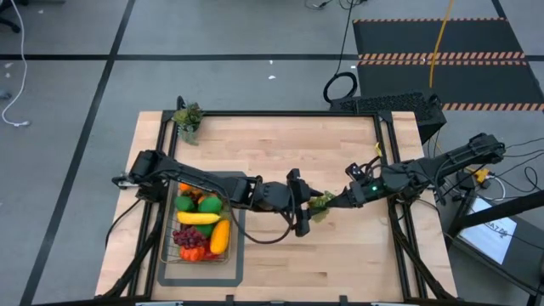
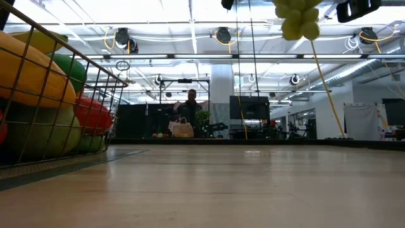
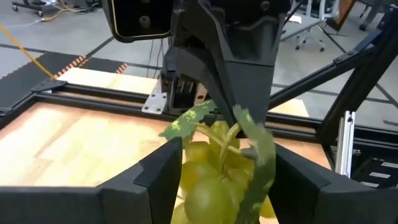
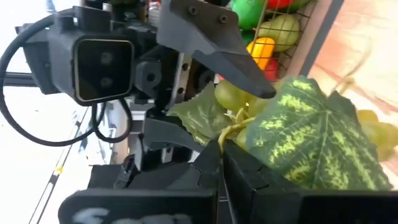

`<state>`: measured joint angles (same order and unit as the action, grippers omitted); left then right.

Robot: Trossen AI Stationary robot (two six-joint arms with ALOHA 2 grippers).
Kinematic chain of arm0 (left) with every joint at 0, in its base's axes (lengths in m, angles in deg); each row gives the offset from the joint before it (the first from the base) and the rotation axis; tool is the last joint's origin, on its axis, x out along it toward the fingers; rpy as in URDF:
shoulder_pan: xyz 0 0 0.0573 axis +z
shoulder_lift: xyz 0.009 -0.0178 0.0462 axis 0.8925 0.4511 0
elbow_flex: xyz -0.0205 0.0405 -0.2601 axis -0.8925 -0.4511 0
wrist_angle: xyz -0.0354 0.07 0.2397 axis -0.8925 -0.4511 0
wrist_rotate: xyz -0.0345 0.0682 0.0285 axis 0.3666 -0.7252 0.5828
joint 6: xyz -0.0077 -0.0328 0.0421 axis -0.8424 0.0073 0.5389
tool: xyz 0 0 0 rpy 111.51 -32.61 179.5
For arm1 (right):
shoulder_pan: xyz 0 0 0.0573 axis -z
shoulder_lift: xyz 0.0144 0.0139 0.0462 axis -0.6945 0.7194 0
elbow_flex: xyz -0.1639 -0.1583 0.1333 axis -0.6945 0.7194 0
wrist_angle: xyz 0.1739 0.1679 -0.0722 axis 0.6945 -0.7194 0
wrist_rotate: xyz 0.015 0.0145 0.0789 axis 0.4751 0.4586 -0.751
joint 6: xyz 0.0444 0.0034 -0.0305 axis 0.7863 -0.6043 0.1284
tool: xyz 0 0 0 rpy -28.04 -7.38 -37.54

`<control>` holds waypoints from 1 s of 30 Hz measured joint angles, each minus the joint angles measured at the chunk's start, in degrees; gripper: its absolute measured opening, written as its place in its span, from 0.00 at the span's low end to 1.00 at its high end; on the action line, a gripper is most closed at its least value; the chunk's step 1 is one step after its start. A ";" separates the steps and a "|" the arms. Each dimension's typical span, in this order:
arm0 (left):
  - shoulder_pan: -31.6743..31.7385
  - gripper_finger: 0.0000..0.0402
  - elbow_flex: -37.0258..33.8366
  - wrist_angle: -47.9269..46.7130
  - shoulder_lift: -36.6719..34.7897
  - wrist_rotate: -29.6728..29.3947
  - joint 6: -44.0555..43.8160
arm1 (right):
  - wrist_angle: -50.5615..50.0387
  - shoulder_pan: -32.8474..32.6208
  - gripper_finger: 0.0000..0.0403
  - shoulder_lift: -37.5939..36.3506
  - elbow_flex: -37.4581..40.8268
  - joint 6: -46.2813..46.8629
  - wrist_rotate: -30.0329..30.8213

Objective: Build produce basket
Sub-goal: Put the green grapes into the wire basket

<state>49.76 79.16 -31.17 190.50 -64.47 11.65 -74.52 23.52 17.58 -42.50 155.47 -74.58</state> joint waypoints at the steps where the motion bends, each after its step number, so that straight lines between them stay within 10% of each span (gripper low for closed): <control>1: 0.03 0.51 0.00 0.00 0.00 -0.07 0.06 | 0.33 0.00 0.01 -0.01 0.00 -0.09 -0.01; 23: 0.20 0.05 -0.11 2.75 0.00 1.20 -0.59 | 1.49 0.04 0.01 -0.07 -0.04 -2.96 -0.01; 30: 0.27 0.06 -0.11 2.92 0.00 1.11 -1.86 | 4.37 0.00 0.15 -0.15 -0.04 -7.45 0.09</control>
<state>50.03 79.05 -28.24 190.50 -63.35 9.79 -70.15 23.52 17.44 -42.55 148.02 -74.49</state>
